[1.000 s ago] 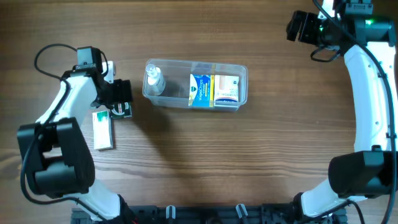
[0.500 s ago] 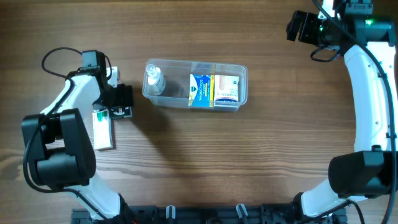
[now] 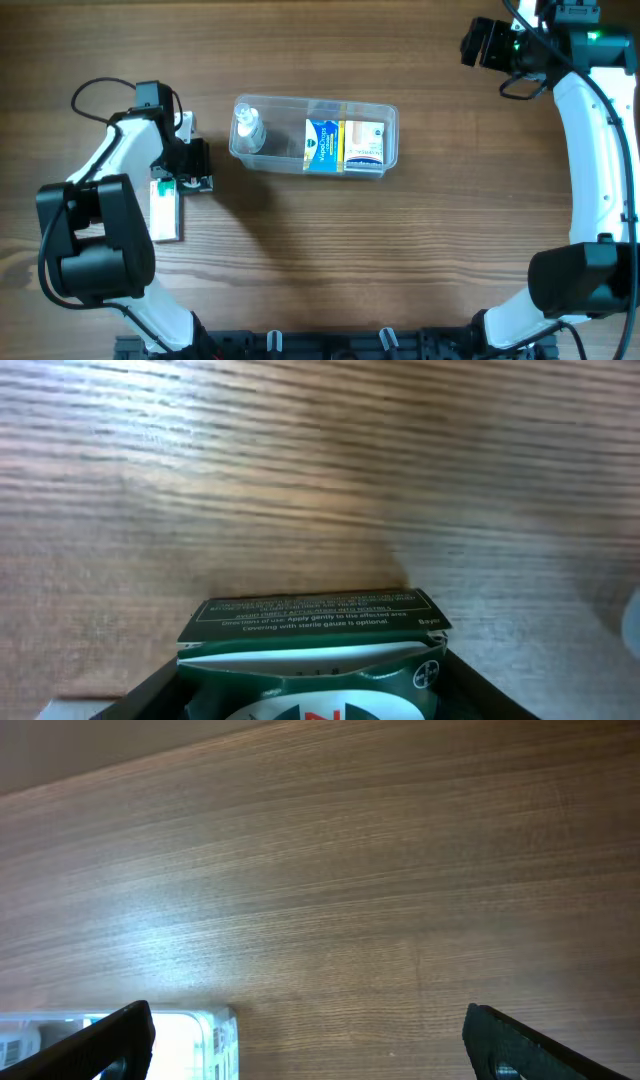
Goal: Pack container
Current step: 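Grasp the Zam-Buk tin with the left gripper and lift, then place the Zam-Buk tin into the container beside the bottle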
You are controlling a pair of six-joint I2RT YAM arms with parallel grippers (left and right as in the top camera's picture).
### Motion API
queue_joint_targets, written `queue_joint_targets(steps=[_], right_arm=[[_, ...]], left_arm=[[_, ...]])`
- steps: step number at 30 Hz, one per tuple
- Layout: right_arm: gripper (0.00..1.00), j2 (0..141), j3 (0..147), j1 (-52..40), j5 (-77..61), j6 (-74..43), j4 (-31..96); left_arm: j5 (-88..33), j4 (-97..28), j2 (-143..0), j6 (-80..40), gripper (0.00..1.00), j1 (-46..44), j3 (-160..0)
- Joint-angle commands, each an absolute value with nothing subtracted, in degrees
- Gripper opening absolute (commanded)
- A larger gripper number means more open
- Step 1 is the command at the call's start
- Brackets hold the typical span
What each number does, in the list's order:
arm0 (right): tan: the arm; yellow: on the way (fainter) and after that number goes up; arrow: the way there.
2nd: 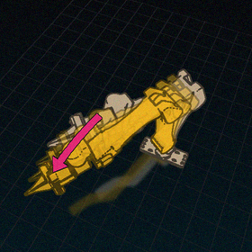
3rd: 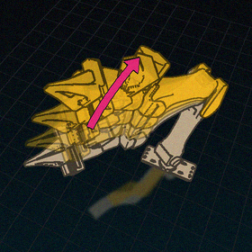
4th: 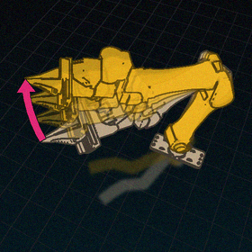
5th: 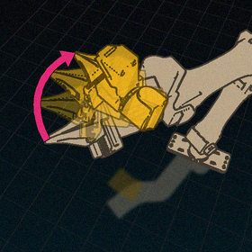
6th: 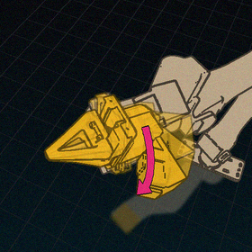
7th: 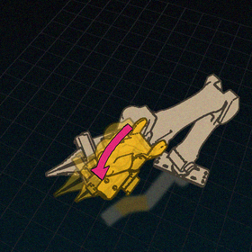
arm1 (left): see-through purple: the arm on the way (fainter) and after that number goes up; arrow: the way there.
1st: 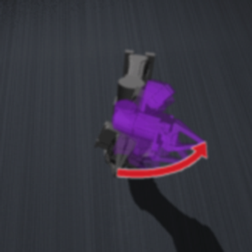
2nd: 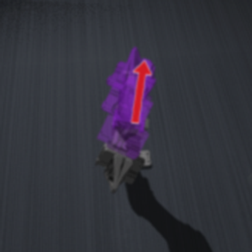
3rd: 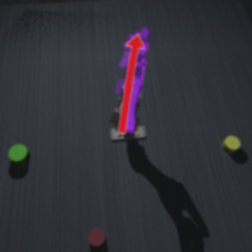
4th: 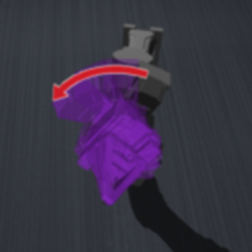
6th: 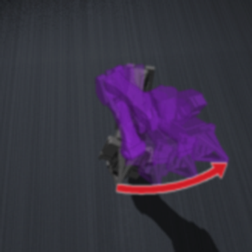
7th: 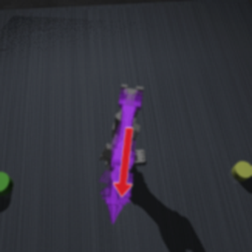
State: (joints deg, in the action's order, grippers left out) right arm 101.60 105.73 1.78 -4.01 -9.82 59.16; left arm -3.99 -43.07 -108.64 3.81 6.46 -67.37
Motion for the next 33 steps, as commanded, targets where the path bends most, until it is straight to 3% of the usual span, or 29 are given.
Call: queue_joint_targets(steps=[1,13,25,33], right_arm=[[1.0,101.51,106.17,1.8,-3.88,-10.52,59.16],[1.0,101.51,106.17,1.8,-3.88,-10.5,59.16],[1.0,101.51,106.17,1.8,-3.88,-10.52,59.16],[1.0,101.51,106.17,1.8,-3.88,-10.5,59.16]], left_arm=[[-4.45,-45.28,-105.62,2.11,0.57,6.09,-72.23],[4.32,-60.14,-98.02,-1.54,0.59,-5.06,-90.67],[4.36,-59.72,-98.96,-9.58,0.57,-21.17,-95.26],[3.95,-58.81,-106.94,-11.22,0.57,-25.28,-95.24]])
